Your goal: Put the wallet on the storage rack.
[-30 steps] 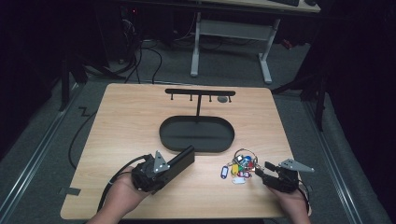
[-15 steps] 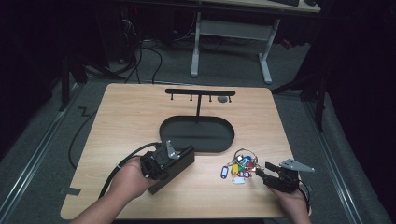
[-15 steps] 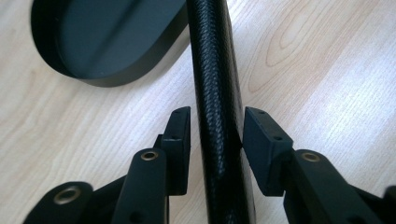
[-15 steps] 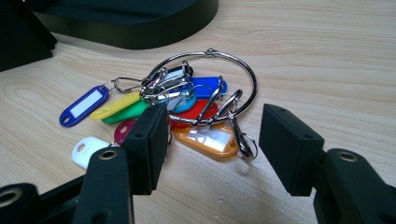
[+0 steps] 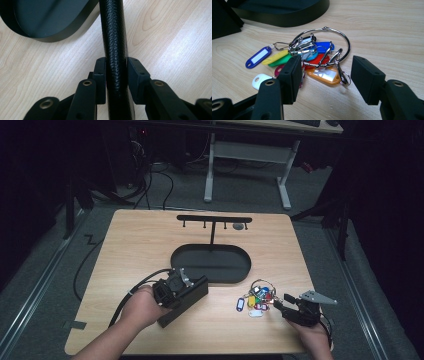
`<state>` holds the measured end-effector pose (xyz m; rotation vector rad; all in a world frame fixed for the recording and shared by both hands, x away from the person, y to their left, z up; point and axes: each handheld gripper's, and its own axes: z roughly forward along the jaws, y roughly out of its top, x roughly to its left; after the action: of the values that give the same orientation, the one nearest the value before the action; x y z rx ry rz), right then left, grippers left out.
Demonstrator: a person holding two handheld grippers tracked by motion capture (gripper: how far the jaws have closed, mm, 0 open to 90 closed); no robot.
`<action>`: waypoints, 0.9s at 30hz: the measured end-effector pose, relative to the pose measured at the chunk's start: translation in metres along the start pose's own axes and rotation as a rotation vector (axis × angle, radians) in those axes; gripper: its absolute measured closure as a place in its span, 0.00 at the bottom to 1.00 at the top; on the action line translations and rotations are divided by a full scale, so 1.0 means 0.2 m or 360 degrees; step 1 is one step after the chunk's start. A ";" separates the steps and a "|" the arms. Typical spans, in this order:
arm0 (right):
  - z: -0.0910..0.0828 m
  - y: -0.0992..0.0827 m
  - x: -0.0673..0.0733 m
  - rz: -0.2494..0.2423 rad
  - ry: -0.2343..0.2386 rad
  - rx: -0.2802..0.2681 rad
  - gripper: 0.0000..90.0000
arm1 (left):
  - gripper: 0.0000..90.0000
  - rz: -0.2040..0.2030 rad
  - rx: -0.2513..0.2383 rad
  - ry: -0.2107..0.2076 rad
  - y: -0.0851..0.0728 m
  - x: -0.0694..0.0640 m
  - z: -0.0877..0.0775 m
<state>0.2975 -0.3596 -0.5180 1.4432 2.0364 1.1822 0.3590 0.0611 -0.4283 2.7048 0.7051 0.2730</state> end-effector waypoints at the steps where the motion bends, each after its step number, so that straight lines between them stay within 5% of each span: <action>1: 0.00 0.00 0.00 0.0000 -0.0002 -0.0004 0.47 | 0.78 -0.0001 -0.0002 -0.0004 0.00 0.00 0.00; 9: 0.00 -0.01 -0.02 0.0038 -0.0031 0.0008 0.47 | 0.81 0.0016 -0.0028 -0.0020 -0.01 0.00 0.00; 15: -0.01 -0.01 -0.01 0.0039 -0.0067 -0.0005 0.47 | 0.84 0.0222 -0.0089 0.0037 0.00 -0.04 -0.03; 19: -0.02 -0.01 0.00 0.0047 -0.0064 -0.0001 0.47 | 0.84 0.0284 -0.0172 0.0064 0.03 -0.06 -0.08; 23: -0.02 -0.01 -0.01 0.0038 -0.0058 -0.0015 0.47 | 0.84 0.0379 -0.0205 0.0155 0.07 -0.08 -0.10; 27: -0.03 -0.01 -0.02 0.0047 -0.0046 -0.0022 0.47 | 0.84 0.0486 -0.0319 0.0256 0.10 -0.09 -0.12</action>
<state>0.2932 -0.3655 -0.5167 1.4802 1.9901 1.1781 0.3456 0.0417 -0.4003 2.6078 0.2828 0.6062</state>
